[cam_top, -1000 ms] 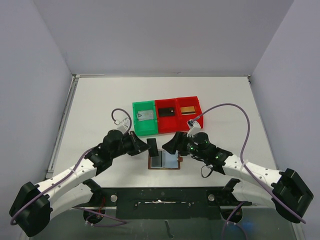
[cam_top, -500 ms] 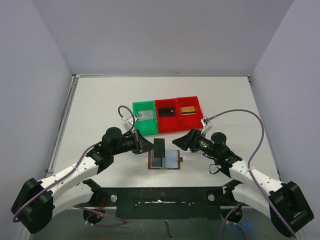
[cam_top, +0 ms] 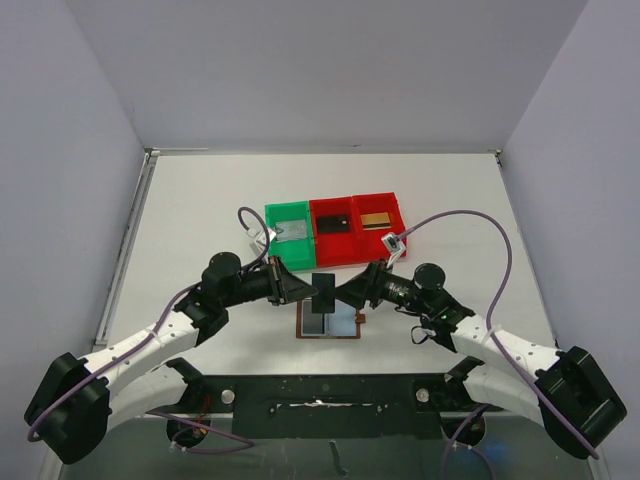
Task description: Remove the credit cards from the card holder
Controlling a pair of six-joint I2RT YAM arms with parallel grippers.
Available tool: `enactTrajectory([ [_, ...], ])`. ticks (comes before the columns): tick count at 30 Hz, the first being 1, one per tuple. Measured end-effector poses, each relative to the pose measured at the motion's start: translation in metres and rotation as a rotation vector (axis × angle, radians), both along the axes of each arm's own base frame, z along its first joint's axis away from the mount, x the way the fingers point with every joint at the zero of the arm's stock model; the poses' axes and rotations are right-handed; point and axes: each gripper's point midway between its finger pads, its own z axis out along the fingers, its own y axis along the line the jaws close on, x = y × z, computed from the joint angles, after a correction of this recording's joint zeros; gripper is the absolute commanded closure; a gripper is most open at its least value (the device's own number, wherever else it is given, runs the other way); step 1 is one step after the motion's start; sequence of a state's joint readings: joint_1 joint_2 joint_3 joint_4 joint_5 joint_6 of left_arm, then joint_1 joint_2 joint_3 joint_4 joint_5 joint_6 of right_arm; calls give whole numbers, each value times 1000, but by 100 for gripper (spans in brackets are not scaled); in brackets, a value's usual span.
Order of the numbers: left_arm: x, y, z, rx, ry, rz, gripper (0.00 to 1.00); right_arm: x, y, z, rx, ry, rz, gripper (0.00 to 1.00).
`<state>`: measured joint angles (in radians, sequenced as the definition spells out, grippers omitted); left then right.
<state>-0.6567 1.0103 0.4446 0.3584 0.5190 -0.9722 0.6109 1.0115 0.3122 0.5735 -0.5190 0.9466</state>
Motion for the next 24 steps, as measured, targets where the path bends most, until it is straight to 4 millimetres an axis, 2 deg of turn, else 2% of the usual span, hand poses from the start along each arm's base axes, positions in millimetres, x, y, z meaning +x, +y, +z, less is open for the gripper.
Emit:
enactTrajectory([
  [9,-1,-1,6,-24,-9,-13,100,-7,10,-2,18,8,80,47],
  [13,-2,-2,11,-41,-21,-24,100,-10,14,6,55,-2,110,57],
  [15,-3,-3,14,-50,-26,-30,100,-12,16,13,82,-16,132,64],
  [17,-4,-3,16,-60,-27,-35,100,-14,18,20,113,-25,155,79],
  [20,-5,-4,19,-71,-27,-40,100,-16,20,27,145,-36,178,95],
  [21,-5,-3,21,-74,-31,-41,92,-17,20,29,153,-35,183,98],
  [24,-5,-2,21,-66,-39,-34,55,-19,19,36,174,-49,195,100],
])
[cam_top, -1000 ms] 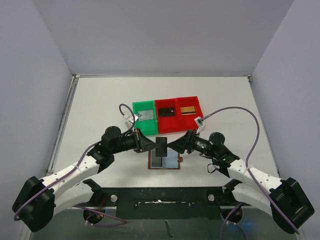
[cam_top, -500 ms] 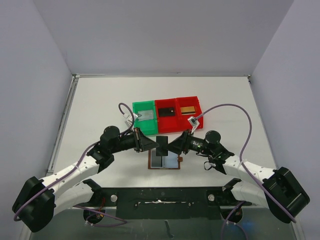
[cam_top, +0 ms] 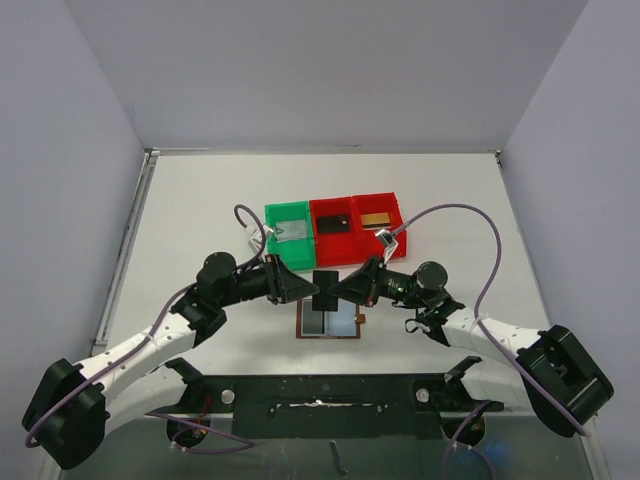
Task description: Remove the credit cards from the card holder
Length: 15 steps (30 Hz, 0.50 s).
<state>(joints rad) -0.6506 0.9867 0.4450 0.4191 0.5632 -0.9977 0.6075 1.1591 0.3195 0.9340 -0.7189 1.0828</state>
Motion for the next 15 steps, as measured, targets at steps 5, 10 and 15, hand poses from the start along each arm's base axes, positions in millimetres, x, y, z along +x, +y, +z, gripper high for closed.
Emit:
enactTrajectory([
  [5,11,9,-9,99,6,77,27,6,-9,2,-20,-26,-41,100],
  [10,38,40,-11,249,7,280,27,36,-18,17,-145,-116,-191,100],
  [15,51,86,-24,400,26,474,26,88,-37,31,-356,-267,-407,100],
])
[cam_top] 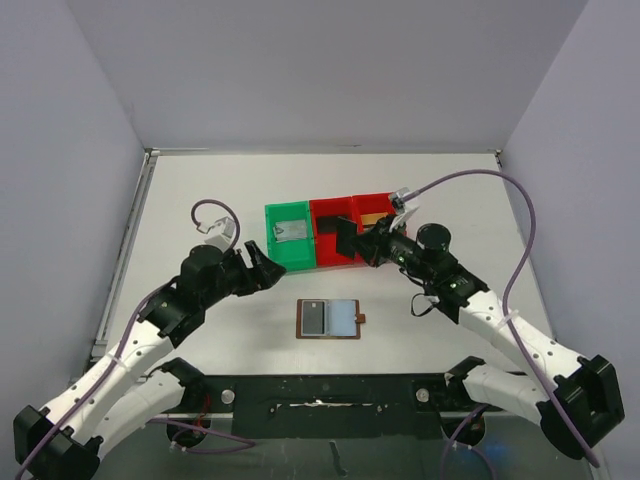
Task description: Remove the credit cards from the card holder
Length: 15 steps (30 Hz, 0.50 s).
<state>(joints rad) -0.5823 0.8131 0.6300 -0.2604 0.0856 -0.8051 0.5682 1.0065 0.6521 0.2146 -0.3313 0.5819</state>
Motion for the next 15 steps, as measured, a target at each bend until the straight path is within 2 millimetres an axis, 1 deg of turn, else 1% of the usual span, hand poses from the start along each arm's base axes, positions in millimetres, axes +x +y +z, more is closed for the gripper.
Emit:
enactTrajectory([
  [3,-2,19,-5,53,8,65,26,31,-13,-7,-171,-108,-95,100],
  [6,-6,29,-4,71,3,98,26,56,-20,-29,-395,-208,-114,100],
  [8,-9,34,-1,71,-8,112,26,65,-17,-45,-538,-266,-84,100],
  [10,-11,38,1,66,-19,124,26,75,-13,-58,-665,-324,-45,100],
  [15,-16,45,-2,68,-26,139,26,107,0,-72,-870,-427,44,100],
])
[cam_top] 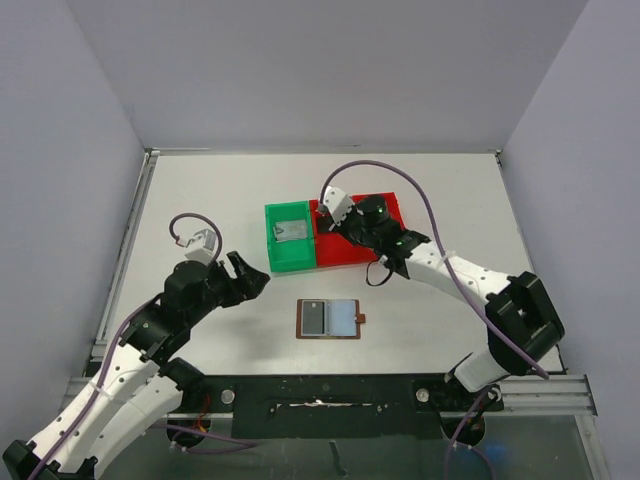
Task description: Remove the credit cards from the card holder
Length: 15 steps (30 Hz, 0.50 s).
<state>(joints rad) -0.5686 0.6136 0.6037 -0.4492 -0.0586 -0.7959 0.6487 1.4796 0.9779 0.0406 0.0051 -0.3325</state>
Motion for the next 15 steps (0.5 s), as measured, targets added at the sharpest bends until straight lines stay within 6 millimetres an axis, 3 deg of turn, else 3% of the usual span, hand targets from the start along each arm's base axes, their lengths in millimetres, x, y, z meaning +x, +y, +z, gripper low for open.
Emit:
enactTrajectory([
  [5,-3,5,-6,19,16,15,26,26,9,-13,-150,-38,76,100],
  [15,-5,8,-16,45,52,18,25,59,15,-46,-343,-37,183,100],
])
